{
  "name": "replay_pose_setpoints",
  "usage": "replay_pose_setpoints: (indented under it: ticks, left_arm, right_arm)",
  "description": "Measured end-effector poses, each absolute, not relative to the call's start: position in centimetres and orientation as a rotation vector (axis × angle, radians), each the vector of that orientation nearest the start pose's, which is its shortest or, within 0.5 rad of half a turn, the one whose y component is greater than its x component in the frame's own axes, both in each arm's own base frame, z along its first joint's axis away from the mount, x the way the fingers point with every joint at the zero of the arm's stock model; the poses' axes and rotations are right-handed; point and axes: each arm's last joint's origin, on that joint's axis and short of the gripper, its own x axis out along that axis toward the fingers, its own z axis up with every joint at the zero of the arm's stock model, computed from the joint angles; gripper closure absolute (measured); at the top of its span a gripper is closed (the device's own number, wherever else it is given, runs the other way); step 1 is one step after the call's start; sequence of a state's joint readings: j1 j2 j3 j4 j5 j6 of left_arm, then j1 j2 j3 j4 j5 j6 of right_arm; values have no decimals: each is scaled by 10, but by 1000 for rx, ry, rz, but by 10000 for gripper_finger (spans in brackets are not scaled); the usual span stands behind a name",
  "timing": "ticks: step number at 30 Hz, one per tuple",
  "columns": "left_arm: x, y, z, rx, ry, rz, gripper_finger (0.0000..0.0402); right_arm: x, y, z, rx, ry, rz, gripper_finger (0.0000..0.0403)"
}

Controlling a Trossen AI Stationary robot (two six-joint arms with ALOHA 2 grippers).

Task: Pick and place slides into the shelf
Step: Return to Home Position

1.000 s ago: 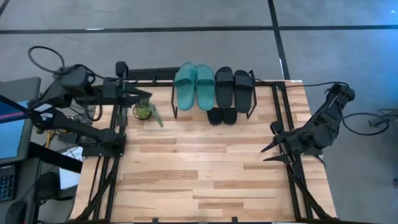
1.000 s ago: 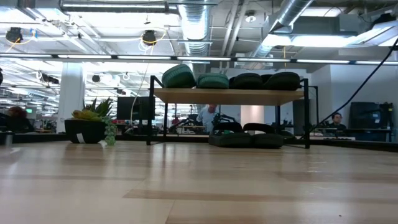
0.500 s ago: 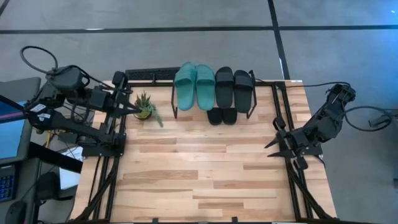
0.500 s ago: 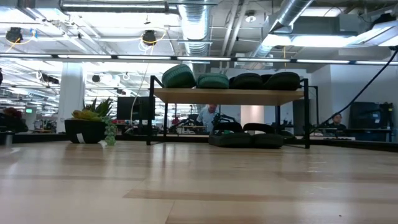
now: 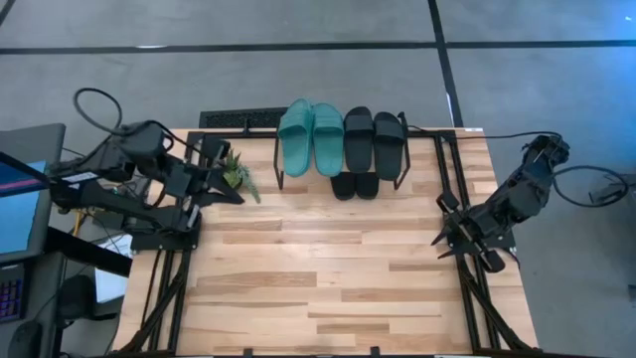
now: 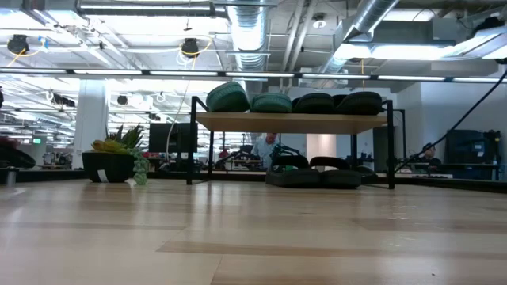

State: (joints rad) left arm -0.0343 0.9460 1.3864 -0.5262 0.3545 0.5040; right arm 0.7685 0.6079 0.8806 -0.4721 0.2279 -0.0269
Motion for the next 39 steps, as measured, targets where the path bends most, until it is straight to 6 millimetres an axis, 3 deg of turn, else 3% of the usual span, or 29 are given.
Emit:
replay_pose_setpoints:
  ticks: [9, 16, 29, 39]
  left_arm:
    - [160, -18, 458, 421, 94, -407, 401]
    - [160, -25, 457, 575, -17, -645, 401]
    - [162, -21, 455, 612, -2, -595, 401]
    - [171, -8, 434, 539, -18, -609, 401]
  right_arm:
    - [89, 79, 357, -183, 174, 588, 281]
    - [88, 81, 360, -236, 123, 660, 281]
    - [88, 82, 359, -221, 130, 659, 281]
    - [87, 81, 361, -229, 111, 676, 281]
